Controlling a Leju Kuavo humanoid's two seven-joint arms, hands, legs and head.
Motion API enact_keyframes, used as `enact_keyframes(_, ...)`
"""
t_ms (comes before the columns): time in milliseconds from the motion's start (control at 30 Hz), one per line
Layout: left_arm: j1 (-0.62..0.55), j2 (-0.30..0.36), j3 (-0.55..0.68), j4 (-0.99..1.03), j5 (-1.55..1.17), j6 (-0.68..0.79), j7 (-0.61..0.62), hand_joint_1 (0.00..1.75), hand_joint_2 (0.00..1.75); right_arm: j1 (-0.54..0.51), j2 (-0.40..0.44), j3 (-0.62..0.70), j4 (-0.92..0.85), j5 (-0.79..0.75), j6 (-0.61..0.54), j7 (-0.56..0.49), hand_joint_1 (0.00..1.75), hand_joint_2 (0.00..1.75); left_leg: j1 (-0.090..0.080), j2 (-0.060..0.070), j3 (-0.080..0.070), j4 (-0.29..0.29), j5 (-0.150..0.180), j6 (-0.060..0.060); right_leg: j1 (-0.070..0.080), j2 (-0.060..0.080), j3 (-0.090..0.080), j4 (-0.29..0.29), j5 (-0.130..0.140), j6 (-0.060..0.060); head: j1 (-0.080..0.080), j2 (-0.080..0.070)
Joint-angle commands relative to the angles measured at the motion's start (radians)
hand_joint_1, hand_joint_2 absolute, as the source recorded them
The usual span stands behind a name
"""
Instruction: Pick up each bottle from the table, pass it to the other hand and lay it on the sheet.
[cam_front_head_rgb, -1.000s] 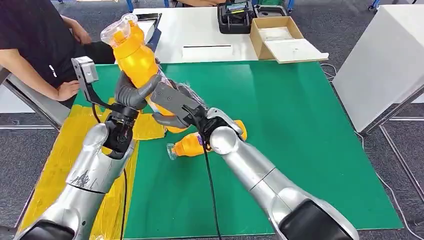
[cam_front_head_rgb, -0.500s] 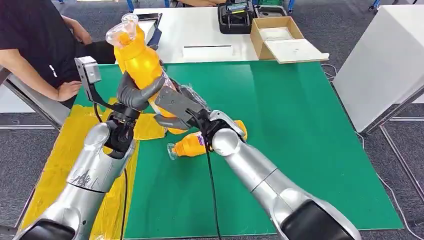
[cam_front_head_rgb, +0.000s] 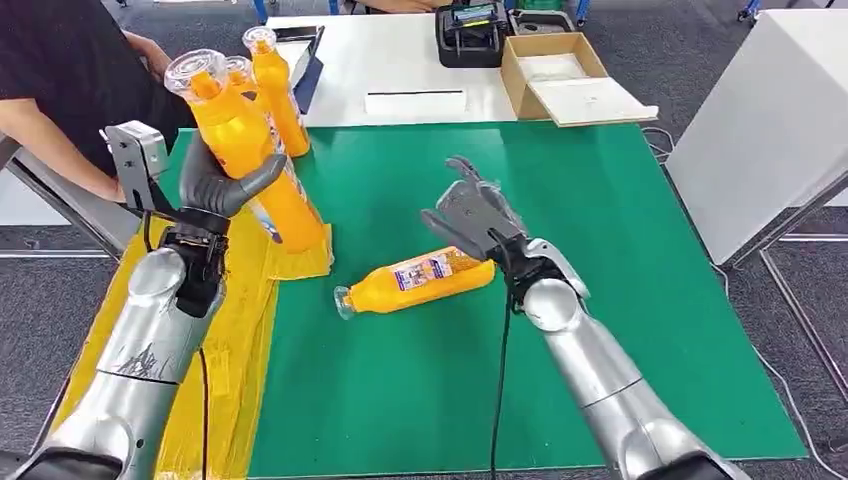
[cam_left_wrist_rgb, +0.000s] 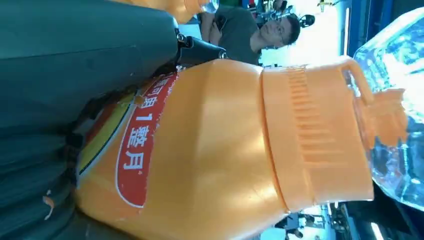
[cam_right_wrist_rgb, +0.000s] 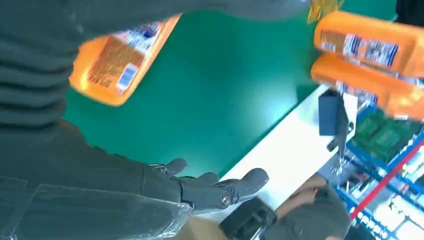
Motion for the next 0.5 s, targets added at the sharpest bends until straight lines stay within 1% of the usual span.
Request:
enact_keyframes(33, -0.023, 0.002, 0.026, 0.021, -0.004, 0.0, 0.003, 1.75, 1.75, 0.007, -0.031, -0.039, -0.051, 0.005, 0.008, 0.006, 0.0, 0.0, 0.0, -0.001, 0.003, 0.001, -0.002, -0.002, 0.0, -0.004, 0.003, 0.001, -0.002, 0.0, 0.0, 0.0)
enact_keyframes(267, -0.023, 0.002, 0.026, 0.021, -0.004, 0.0, 0.003, 1.75, 1.75, 0.007, -0.031, -0.039, -0.051, 0.005, 0.008, 0.006, 0.0, 0.0, 0.0, -0.001, 0.003, 0.0, -0.001, -0.002, 0.0, -0.003, 0.002, 0.001, -0.002, 0.0, 0.0, 0.0)
enact_keyframes(300, -0.022, 0.004, 0.024, 0.021, -0.015, 0.008, 0.001, 1.75, 1.75, 0.007, -0.028, -0.043, -0.048, 0.005, 0.007, 0.006, 0.0, 0.0, -0.001, -0.001, 0.007, 0.002, -0.004, -0.003, 0.0, -0.006, 0.007, 0.003, -0.005, 0.001, 0.0, 0.0)
enact_keyframes(333, -0.023, 0.018, 0.025, 0.018, -0.052, 0.043, -0.006, 1.75, 1.75, 0.017, -0.046, -0.048, -0.056, 0.011, 0.004, 0.007, 0.0, 0.0, 0.0, -0.001, 0.003, 0.0, -0.001, -0.001, 0.0, -0.003, 0.002, 0.001, -0.002, 0.0, 0.0, 0.0)
enact_keyframes(367, -0.021, 0.036, 0.032, 0.011, -0.087, 0.085, -0.015, 1.75, 1.75, 0.034, -0.068, -0.058, -0.084, 0.005, 0.001, 0.008, 0.0, 0.0, 0.0, -0.001, 0.004, 0.001, -0.002, -0.002, 0.0, -0.004, 0.004, 0.001, -0.003, 0.0, 0.0, 0.0)
enact_keyframes(400, -0.021, 0.052, 0.038, 0.01, -0.119, 0.114, -0.023, 1.75, 1.75, 0.045, -0.086, -0.062, -0.097, 0.005, 0.004, 0.006, 0.0, 0.0, 0.0, -0.001, 0.003, 0.0, -0.001, -0.001, 0.0, -0.003, 0.003, 0.0, -0.001, 0.0, 0.0, 0.0)
enact_keyframes(433, -0.034, 0.079, 0.034, 0.025, -0.196, 0.164, -0.028, 1.75, 1.75, 0.067, -0.105, -0.072, -0.116, 0.01, 0.012, 0.007, 0.0, 0.0, 0.0, -0.001, 0.005, 0.001, -0.002, -0.002, 0.0, -0.004, 0.005, 0.001, -0.003, 0.0, 0.0, 0.0)
enact_keyframes(467, -0.05, 0.1, 0.024, 0.047, -0.287, 0.223, -0.04, 1.75, 1.75, 0.083, -0.109, -0.084, -0.122, 0.012, 0.014, 0.004, 0.0, 0.0, 0.0, -0.002, 0.004, 0.0, -0.002, -0.002, 0.0, -0.004, 0.004, 0.0, -0.002, 0.0, 0.0, 0.0)
enact_keyframes(500, -0.08, 0.115, 0.009, 0.089, -0.405, 0.314, -0.046, 1.75, 1.75, 0.097, -0.113, -0.091, -0.13, 0.025, 0.012, 0.004, 0.0, 0.0, 0.0, -0.003, 0.005, 0.001, -0.002, -0.002, 0.0, -0.006, 0.006, 0.001, -0.003, 0.0, 0.0, 0.0)
